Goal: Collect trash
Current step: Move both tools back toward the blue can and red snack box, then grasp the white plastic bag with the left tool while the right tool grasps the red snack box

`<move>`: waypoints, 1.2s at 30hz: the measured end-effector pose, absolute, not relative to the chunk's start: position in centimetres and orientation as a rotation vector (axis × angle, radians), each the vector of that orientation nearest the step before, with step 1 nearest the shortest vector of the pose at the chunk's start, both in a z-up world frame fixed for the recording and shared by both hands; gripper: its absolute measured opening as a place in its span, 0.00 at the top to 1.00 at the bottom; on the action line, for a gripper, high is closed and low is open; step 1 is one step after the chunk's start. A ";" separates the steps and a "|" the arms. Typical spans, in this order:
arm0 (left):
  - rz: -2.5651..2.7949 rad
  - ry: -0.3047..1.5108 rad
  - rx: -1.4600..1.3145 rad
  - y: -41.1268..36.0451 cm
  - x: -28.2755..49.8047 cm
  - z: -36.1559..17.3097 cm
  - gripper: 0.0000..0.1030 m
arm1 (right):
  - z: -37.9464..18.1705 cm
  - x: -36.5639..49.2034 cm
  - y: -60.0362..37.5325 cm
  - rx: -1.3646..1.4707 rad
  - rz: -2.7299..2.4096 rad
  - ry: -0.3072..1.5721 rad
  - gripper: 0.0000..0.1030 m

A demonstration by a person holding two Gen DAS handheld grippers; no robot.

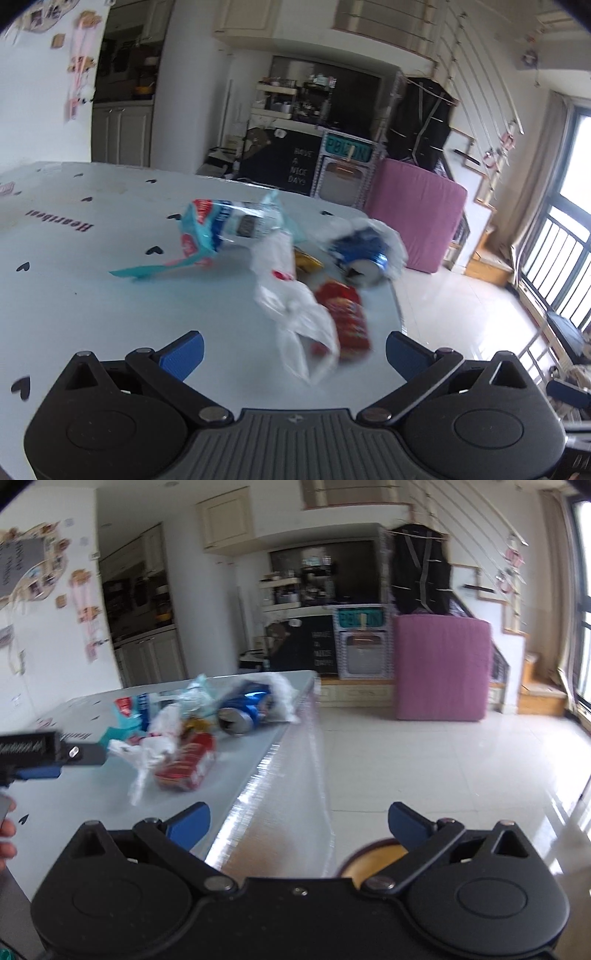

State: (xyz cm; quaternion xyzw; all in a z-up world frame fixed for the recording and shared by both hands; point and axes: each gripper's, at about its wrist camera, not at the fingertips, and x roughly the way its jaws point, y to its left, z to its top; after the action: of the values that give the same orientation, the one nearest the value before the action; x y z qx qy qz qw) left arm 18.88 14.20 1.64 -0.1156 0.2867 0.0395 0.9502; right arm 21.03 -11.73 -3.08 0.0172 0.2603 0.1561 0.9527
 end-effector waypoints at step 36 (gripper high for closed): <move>0.104 0.669 -0.351 16.6 32.1 -4.0 0.44 | -6.0 29.6 -3.9 -0.099 0.376 0.584 0.00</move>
State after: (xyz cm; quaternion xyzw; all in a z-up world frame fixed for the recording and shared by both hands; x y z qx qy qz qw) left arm 32.12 16.65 -4.05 -0.1711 0.3263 0.0510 0.9283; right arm 29.61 -3.88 -6.03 -0.0486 0.2860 0.1840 0.9392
